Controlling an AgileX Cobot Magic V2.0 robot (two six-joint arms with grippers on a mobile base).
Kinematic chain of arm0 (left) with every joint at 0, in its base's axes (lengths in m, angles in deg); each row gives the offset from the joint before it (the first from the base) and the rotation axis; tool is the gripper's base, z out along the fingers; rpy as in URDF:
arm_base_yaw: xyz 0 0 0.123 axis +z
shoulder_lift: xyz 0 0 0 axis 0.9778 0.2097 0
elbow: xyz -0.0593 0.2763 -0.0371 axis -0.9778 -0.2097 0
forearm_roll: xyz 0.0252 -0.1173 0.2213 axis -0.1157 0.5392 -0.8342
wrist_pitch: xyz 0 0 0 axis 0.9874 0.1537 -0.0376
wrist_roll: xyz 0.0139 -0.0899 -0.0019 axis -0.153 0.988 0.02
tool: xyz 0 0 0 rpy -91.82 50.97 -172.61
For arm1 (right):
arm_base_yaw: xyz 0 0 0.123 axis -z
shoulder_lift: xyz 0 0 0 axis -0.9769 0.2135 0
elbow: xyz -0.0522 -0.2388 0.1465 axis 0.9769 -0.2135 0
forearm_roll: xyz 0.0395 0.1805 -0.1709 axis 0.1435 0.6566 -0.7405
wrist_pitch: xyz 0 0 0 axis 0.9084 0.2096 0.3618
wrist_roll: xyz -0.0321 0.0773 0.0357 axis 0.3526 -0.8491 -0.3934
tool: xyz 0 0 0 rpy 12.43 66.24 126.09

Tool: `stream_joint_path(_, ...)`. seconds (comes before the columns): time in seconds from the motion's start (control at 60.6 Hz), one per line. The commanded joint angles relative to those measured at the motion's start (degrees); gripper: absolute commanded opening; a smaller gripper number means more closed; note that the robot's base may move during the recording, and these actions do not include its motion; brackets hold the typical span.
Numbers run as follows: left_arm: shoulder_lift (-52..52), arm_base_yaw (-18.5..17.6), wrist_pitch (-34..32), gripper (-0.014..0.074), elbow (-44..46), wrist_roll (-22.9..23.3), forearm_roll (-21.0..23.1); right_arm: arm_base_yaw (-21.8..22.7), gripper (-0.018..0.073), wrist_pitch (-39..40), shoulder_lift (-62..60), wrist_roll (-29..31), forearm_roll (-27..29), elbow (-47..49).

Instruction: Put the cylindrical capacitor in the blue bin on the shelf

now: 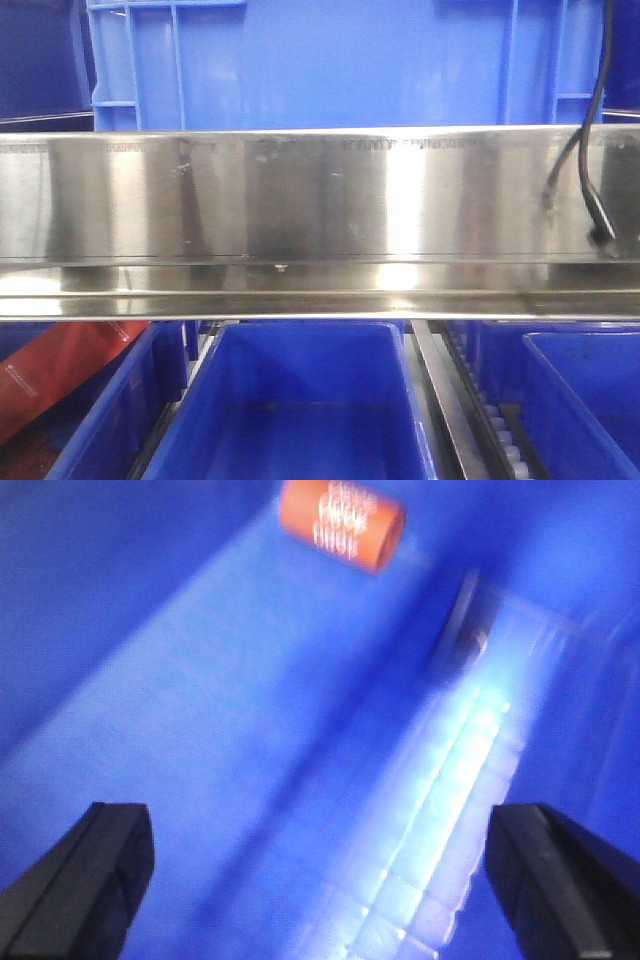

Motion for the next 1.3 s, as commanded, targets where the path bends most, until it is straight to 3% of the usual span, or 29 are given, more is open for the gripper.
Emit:
stream_joint_path(0.0, -0.31, 0.29, -1.11, -0.0111, -0.17, 0.55, 0.49, 0.0, 0.0421, 1.07, -3.82, -0.24, -0.18, 0.65)
stream_joint_path(0.099, -0.31, 0.29, -1.11, -0.0111, -0.17, 0.55, 0.49, 0.0, 0.0216, 1.07, -7.35, -0.24, -0.18, 0.41)
stream_joint_path(0.181, -0.31, 0.29, -1.11, -0.0111, -0.17, 0.55, 0.49, 0.0, -0.0013, 1.35, -11.02, -0.24, -0.18, -0.76)
stream_joint_path(0.264, -0.31, 0.29, -1.22, -0.0111, -0.17, 0.55, 0.49, 0.0, -0.0169, 3.07, -15.48, -0.24, -1.3, -3.71)
stream_joint_path(0.495, -0.31, 0.29, -2.9, -0.0111, -0.17, 0.55, 0.49, 0.0, -0.0162, 10.78, -29.36, -0.24, -4.21, -20.48)
stream_joint_path(0.923, -0.31, 0.29, -7.37, -0.0111, -3.13, 0.55, -0.35, 0.0, -0.0162, 33.6, -60.95, -0.24, -4.21, -61.65)
stream_joint_path(1.121, -0.31, 0.29, -10.39, -0.0111, -6.49, 0.55, -0.35, 0.0, -0.0162, 35.84, -75.77, -0.24, -4.21, -75.24)
stream_joint_path(1.286, -0.31, 0.29, -11.88, -0.0111, -7.87, 0.55, -0.35, 0.0, -0.0162, 36.86, -83.93, -0.24, -4.21, -81.15)
